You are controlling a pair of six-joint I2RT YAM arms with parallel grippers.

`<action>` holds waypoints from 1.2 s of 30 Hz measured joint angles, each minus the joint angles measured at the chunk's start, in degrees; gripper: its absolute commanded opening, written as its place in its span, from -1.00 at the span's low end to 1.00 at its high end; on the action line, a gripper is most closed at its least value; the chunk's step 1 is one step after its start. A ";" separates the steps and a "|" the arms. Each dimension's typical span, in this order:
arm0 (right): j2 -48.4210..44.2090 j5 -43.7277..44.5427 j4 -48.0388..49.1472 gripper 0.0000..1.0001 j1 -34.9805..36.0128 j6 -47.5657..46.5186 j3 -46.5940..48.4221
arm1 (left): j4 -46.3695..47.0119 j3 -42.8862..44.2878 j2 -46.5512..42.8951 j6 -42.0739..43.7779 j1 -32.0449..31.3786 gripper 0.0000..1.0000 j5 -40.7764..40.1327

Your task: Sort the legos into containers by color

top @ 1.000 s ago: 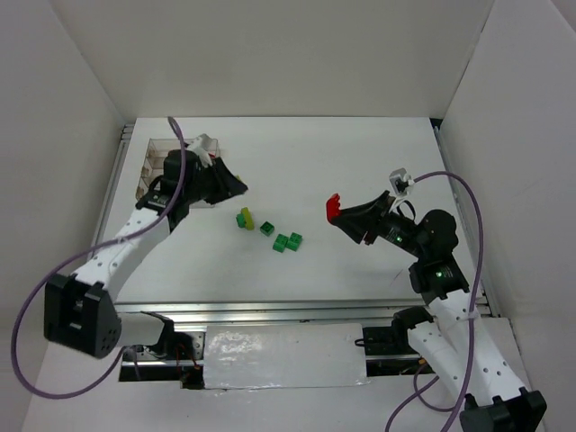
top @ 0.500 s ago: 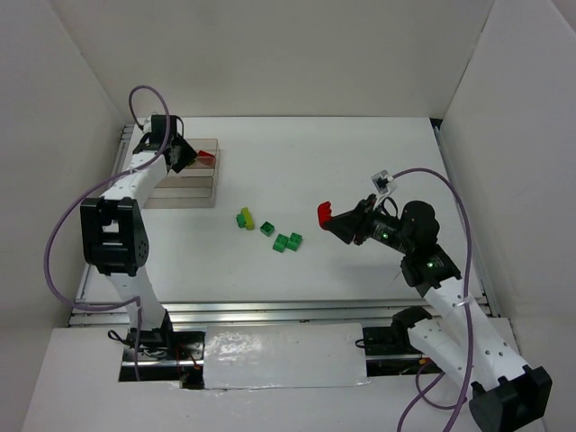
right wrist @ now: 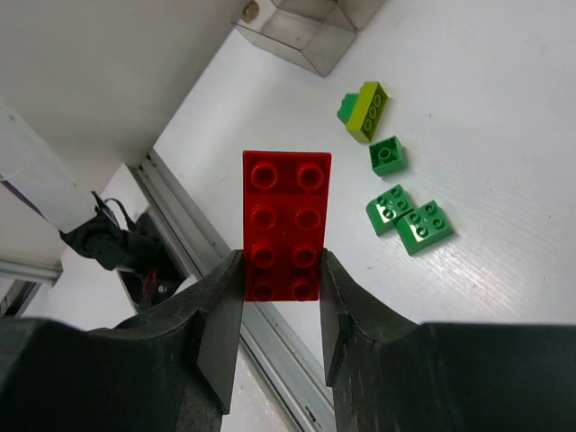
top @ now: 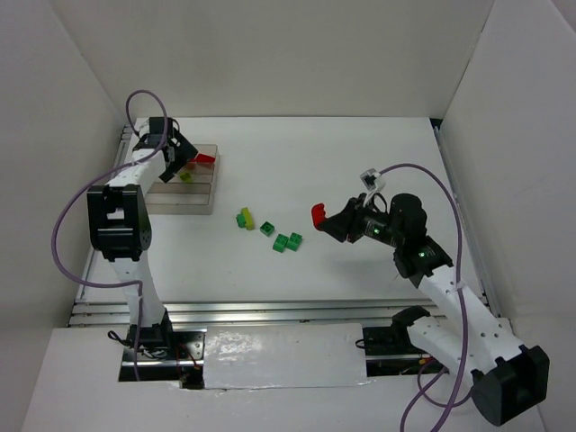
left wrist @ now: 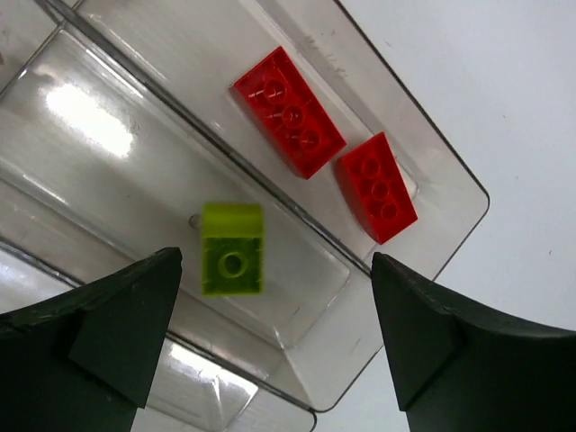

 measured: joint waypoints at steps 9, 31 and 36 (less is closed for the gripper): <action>21.24 12.76 -5.44 -1.00 11.19 -0.22 18.12 | -1.57 -3.78 -8.22 -0.44 0.13 0.99 1.42; 107.36 15.58 7.45 -0.90 16.26 20.41 103.67 | -12.33 -39.60 -73.57 16.92 0.39 0.99 14.21; 111.51 21.05 12.94 -0.66 17.18 23.85 106.03 | -12.70 -40.04 -70.95 18.32 0.39 0.99 16.06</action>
